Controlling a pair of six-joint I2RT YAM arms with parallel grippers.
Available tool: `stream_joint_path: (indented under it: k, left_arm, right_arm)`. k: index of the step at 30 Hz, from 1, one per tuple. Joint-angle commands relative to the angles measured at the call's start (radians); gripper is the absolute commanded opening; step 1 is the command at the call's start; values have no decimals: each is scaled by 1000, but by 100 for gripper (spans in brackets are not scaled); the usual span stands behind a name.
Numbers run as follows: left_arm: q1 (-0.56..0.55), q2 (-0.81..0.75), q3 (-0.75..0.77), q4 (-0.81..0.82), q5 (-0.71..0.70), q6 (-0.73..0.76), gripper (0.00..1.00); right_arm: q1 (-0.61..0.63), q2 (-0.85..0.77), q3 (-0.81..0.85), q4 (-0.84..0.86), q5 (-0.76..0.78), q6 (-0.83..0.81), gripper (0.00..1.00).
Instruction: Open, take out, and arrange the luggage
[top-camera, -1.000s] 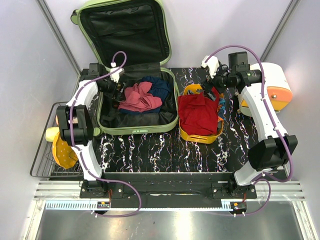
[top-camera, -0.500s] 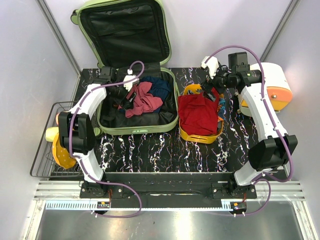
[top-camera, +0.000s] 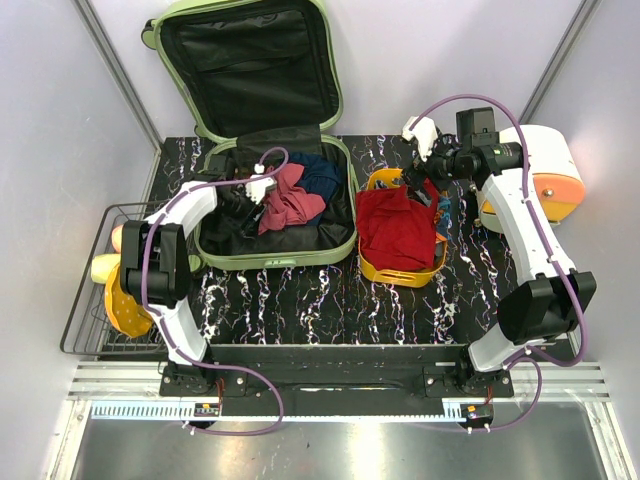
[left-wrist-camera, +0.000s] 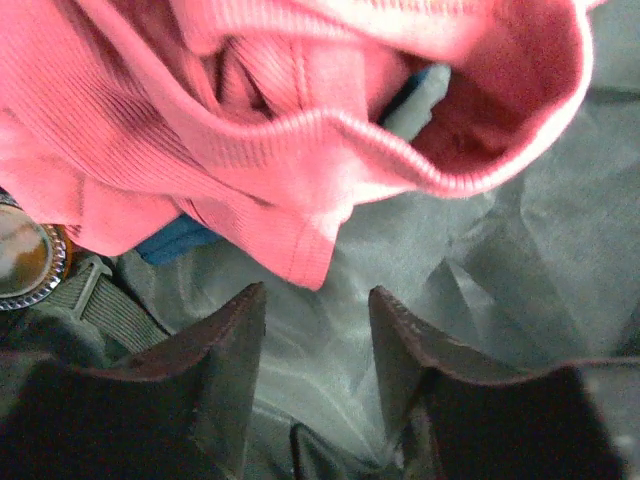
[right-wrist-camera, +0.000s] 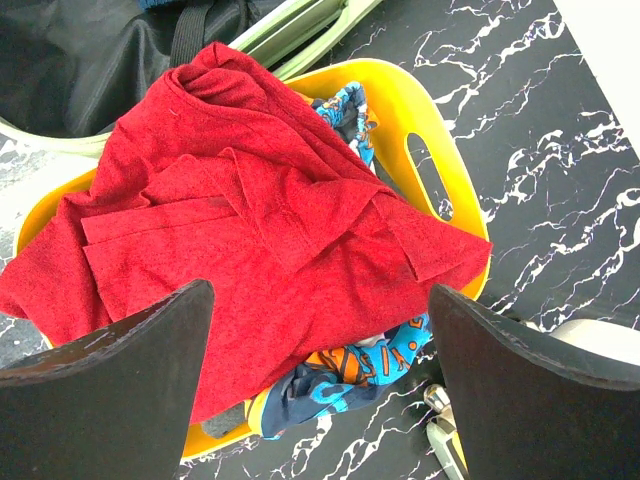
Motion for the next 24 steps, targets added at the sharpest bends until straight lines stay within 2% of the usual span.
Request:
stream_joint_path:
  k: [1,2,3,6,7,8,13,14,15,17,21,24]
  left_arm:
    - [-6,13,90,53,38,-54,43]
    - [-6,10,97,53,49,-60,39]
    - [-10,7,105,55,64,-71,30]
    - [-18,4,125,48,83,-82,16]
    - [-18,7,137,42,84,-83,3]
    - [-18,11,142,39,89,-86,0]
    - [-20,13,151,36,87,-117,0]
    - [-18,14,150,38,80,-128,15]
    - [-17,13,148,36,60,-143,25]
    - [-10,4,128,45,54,-154,39]
    - [-6,-2,64,97,-35,-204,50]
    - [-1,7,27,128,-67,-221,52]
  right_arm:
    - [-4,-44,3,16,-14,-6,97]
    - [-5,-47,-5,16,-14,-8,97]
    - [-4,-47,-10,16,-14,-11,97]
    - [-4,-53,-23,27,-12,-11,97]
    - [-4,-54,-25,29,-12,-12,97]
    - [-4,-54,-25,29,-11,-9,97]
    - [-4,-56,-25,27,-12,-11,97]
    - [-4,-56,-27,29,-11,-11,97]
    - [-2,-57,-27,29,-11,-12,97]
    - [-4,-62,-34,29,-11,-14,97]
    - [-4,-68,-48,29,-15,-15,97]
    - [-4,-71,-56,27,-15,-14,97]
